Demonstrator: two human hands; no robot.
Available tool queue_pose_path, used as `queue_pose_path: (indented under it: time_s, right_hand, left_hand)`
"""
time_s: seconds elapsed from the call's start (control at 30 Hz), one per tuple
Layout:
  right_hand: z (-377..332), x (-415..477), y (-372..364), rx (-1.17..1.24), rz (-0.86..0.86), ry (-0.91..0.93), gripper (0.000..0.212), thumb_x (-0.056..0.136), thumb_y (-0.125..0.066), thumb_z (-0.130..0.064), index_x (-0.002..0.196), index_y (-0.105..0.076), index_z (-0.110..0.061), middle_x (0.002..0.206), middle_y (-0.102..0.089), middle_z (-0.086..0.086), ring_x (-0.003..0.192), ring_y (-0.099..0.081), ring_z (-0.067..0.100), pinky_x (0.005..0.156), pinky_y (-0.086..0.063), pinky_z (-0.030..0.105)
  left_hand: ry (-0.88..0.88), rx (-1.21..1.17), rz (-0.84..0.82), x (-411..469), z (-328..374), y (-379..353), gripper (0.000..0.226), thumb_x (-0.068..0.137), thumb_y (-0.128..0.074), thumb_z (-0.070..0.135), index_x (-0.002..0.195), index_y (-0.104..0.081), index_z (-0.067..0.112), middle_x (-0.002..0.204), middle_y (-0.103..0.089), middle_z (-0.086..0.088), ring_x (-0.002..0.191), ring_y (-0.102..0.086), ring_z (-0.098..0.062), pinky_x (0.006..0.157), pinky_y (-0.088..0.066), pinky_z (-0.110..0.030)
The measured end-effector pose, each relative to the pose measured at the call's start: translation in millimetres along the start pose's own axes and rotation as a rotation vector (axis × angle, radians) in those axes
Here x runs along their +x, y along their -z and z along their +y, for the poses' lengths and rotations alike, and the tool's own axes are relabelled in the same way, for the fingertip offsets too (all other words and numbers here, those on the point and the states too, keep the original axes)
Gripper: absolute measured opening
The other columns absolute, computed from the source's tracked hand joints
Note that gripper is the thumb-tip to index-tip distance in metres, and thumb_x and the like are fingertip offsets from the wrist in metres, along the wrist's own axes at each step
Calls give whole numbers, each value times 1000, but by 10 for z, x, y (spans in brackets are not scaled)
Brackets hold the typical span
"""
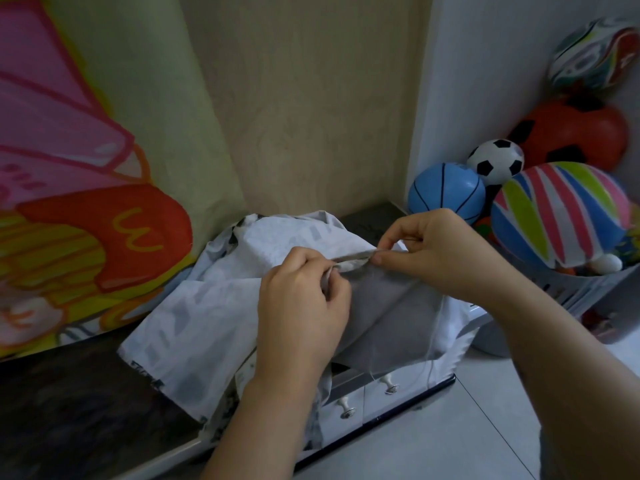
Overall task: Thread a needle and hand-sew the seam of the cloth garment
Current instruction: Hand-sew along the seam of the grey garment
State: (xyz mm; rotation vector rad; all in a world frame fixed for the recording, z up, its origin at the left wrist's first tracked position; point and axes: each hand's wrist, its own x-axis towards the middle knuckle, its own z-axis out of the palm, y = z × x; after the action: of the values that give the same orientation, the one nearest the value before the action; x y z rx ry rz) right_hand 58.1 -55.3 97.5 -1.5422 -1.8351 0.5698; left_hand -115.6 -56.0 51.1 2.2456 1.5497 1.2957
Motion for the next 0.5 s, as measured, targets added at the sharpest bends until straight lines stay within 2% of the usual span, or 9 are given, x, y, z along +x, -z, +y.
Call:
queue_pose_path:
  time_s: [0.07,0.13,0.17,0.23,0.3,0.37,0.43,0.5]
  right_hand:
    - [25,11,-13,-5,-2,-4,10,81,-72,-27,71,-67,-25,54,-48,13,41,-33,6,47,-36,11]
    - [42,15,-24,-23,-7,-14,13,80,-72,-27,69,-66,-27,40,-38,-7,40,-34,5,60,-47,21]
    - [57,21,-26,-33,-14,-24,14,80,-72,-28,68,-65,-28,37,-36,-11,39,-35,4,65,-49,25]
    - [101,33,-24,-46,-37,-38,12,79,-73,-29,69,-66,-28,37,-41,-13,40,-37,3,54,-41,18]
    - [143,35,-26,-73,-93,-54,9,78,-73,-33,72,-68,-28,47,-54,-10,44,-39,5,48,-34,13]
    - [191,45,-44,-134,-150,-77,9,77,-73,-37,73,-69,-29,70,-66,7,54,-48,14,54,-41,18]
    - [190,42,-69,-184,-187,-98,10,77,-72,-38,71,-66,-33,77,-66,8,60,-52,14,59,-43,16]
    - [172,42,-96,-229,-226,-109,13,78,-72,-37,70,-63,-37,80,-66,-1,71,-57,12,70,-47,21]
  left_hand:
    - [2,32,-51,-1,-11,39,24,87,-49,18,78,-70,8,91,-60,4,66,-56,-17,64,-52,-37]
    - [0,46,-143,-9,-17,73,26,93,-49,17,86,-71,6,99,-60,4,73,-57,-15,69,-50,-31]
    - [3,39,-203,-9,-29,88,27,95,-47,18,89,-70,6,103,-58,6,77,-56,-11,71,-47,-25]
    - [53,-28,-377,-6,-85,111,30,99,-43,21,86,-67,10,109,-54,12,83,-53,-3,72,-39,-11]
    - [123,-128,-560,0,-148,136,31,101,-40,23,76,-60,21,112,-51,16,90,-51,4,74,-33,-3]
    - [145,-153,-670,-5,-208,147,35,101,-40,26,70,-55,29,113,-49,18,94,-50,4,76,-31,-2]
    - [139,-136,-675,-16,-258,143,31,100,-44,26,79,-65,23,110,-51,17,94,-52,2,78,-34,-6]
    - [129,-114,-558,-8,-292,103,22,97,-53,22,92,-73,15,103,-56,13,92,-55,-1,82,-41,-12]
